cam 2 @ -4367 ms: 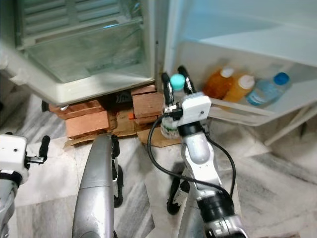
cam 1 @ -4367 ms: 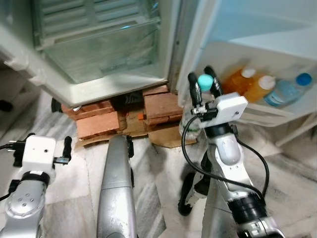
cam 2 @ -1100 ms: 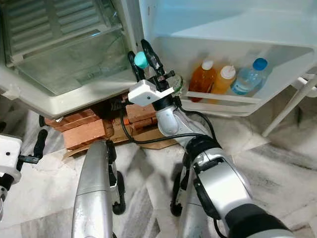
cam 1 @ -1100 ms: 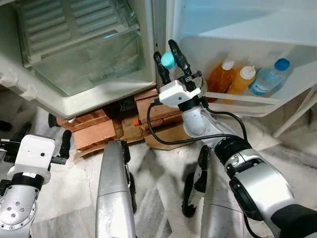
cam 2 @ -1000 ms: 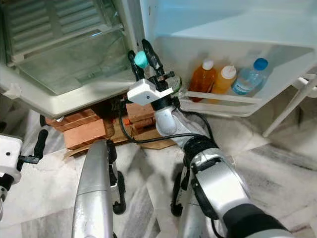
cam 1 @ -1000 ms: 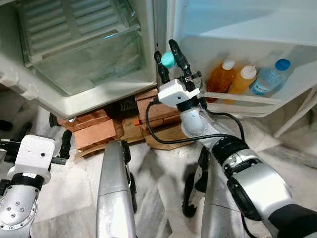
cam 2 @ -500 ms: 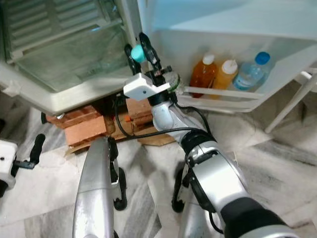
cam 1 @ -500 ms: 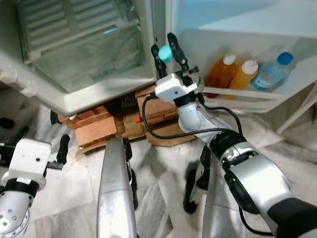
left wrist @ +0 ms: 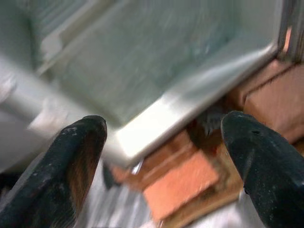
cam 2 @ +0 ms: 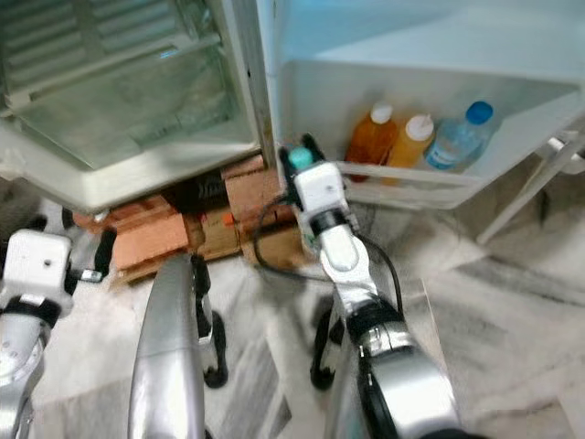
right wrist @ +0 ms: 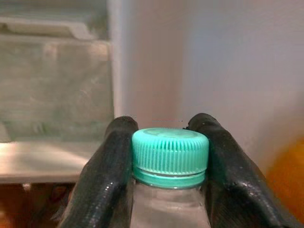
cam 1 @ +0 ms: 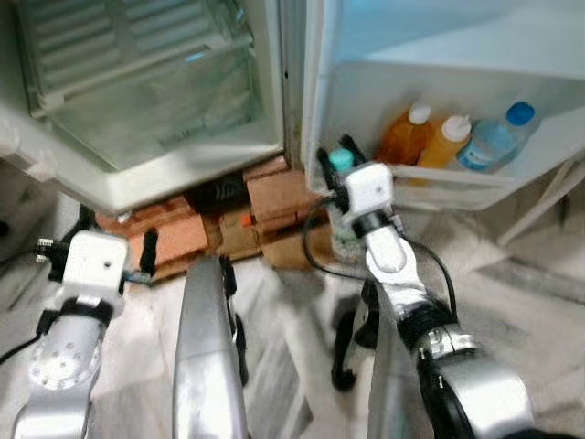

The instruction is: Restocking fridge

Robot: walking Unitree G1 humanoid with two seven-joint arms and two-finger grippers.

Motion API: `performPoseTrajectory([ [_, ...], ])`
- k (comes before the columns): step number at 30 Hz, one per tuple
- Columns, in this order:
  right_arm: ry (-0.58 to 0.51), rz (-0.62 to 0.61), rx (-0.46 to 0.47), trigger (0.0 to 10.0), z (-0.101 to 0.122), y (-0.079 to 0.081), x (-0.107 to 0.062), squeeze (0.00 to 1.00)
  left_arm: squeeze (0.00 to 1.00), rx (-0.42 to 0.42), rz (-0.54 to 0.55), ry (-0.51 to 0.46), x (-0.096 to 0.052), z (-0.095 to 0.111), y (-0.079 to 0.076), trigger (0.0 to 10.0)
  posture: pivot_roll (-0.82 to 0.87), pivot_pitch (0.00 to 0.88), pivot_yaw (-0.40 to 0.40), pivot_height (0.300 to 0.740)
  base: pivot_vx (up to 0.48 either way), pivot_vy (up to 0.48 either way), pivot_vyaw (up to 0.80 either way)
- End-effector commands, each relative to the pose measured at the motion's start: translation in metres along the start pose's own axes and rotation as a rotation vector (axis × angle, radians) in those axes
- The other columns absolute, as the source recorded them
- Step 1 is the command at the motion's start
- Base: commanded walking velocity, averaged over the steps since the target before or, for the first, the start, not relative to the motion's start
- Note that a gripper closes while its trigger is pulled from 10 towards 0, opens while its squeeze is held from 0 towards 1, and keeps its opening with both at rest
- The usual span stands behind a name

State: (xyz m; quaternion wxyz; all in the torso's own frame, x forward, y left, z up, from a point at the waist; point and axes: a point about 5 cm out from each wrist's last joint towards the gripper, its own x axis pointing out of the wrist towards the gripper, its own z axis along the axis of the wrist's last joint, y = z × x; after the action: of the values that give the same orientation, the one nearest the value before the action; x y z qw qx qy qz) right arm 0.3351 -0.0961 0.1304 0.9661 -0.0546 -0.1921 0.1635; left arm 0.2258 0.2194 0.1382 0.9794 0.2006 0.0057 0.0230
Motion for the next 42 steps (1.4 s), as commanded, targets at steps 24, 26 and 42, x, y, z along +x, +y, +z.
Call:
performPoseTrajectory([
  [24, 0.196, -0.18, 0.157, 10.0, 0.01, -0.026, -0.071, 0.0, 0.0, -0.081, -0.04, -0.028, 0.047, -0.024, -0.044, 10.0, 0.06, 0.0, -0.004, 0.637, 0.0, 0.0, 0.0],
  [26, 0.204, -0.179, 0.162, 10.0, 0.01, -0.027, -0.07, 0.0, 0.0, -0.093, -0.059, -0.035, 0.049, -0.023, -0.05, 10.0, 0.05, 0.0, -0.004, 0.657, 0.0, 0.0, 0.0],
  [42, 0.236, -0.182, 0.193, 10.0, 0.013, -0.026, -0.068, 0.0, 0.0, -0.124, -0.1, -0.003, 0.049, -0.032, -0.065, 10.0, 0.04, 0.0, -0.008, 0.74, 0.0, 0.0, 0.0],
])
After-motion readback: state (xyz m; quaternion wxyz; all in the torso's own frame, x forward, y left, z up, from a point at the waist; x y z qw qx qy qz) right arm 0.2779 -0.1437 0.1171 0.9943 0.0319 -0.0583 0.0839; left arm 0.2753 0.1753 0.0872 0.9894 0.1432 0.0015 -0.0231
